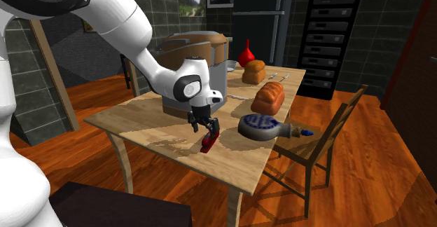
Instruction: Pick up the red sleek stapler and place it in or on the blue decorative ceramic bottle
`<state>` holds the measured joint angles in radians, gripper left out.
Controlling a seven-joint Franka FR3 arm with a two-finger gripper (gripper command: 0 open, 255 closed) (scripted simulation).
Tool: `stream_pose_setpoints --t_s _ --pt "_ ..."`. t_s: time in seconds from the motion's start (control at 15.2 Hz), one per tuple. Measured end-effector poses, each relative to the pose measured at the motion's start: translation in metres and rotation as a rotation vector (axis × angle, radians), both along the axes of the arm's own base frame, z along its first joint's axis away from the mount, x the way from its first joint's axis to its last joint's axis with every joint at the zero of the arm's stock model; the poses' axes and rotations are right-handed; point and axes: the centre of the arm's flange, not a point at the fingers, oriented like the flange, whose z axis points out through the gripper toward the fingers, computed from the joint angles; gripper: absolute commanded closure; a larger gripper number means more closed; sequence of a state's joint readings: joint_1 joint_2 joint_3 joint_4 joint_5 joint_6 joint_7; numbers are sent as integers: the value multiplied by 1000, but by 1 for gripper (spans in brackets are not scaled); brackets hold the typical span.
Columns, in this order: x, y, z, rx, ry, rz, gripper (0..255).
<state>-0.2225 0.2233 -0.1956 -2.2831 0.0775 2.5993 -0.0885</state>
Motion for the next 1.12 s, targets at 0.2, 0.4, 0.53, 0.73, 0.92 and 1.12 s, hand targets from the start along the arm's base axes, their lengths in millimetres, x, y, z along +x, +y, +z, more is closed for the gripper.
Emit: stream_pose_setpoints --t_s 0.2,0.4,0.53,0.73,0.92,1.12 --pt "0 1 -1 1 2 1 0" --pt "0 1 -2 1 3 0 255" --pt "0 1 -1 1 1 1 255" --pt "0 1 -1 1 2 1 255" --pt "0 1 -1 1 2 1 255" --pt "1 1 9 1 3 1 255"
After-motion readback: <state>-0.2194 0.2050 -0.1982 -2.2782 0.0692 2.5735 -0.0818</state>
